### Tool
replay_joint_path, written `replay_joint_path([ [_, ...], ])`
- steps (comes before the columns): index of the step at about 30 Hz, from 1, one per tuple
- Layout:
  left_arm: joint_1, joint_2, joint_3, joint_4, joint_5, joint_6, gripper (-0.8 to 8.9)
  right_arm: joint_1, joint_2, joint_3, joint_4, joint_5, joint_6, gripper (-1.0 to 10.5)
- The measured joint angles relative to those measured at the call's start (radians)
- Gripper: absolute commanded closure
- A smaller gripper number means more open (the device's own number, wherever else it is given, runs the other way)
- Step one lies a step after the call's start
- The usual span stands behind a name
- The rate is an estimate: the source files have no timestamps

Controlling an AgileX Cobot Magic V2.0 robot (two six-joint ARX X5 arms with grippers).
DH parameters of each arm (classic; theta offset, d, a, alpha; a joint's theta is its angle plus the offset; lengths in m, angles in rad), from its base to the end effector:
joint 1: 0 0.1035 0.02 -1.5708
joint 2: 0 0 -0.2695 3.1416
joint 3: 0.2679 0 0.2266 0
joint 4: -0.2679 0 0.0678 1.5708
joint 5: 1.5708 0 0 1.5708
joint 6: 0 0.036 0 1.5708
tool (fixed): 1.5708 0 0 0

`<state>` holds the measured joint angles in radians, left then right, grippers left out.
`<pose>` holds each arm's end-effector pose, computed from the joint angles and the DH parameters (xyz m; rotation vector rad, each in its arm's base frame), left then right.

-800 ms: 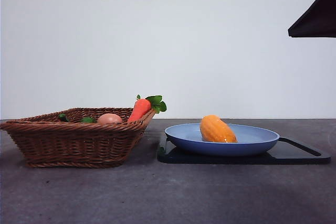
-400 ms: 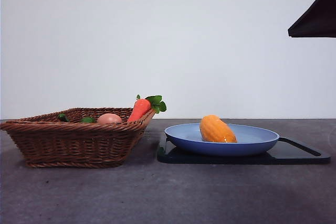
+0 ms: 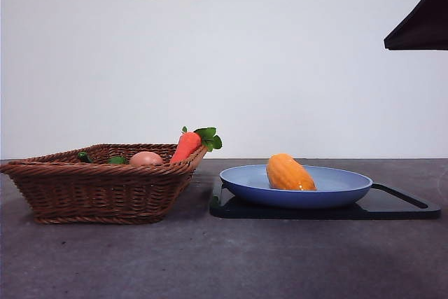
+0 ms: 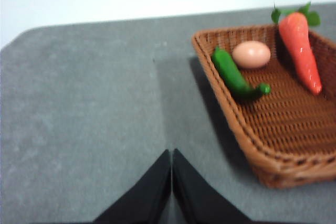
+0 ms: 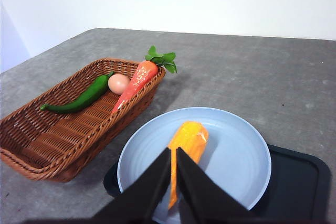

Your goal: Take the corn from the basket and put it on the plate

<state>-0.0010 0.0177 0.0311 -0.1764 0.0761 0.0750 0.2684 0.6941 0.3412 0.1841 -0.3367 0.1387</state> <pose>0.0706 -0.0028 0.1543 0.0687 0.1600 -0.0830 0.1308 0.0483 0.2396 0.1400 0.2129 0.5908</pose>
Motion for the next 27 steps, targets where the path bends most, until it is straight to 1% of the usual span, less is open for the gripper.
replay_joint_path([
  [12,0.000,-0.014,0.000,0.000,0.000,-0.034,8.06,0.000,0.000,0.000,0.000,0.000,0.000,9.4],
  [27,0.000,-0.014,0.000,0.000,0.000,-0.037,8.06,0.000,0.000,0.000,0.000,0.000,0.000,9.4],
])
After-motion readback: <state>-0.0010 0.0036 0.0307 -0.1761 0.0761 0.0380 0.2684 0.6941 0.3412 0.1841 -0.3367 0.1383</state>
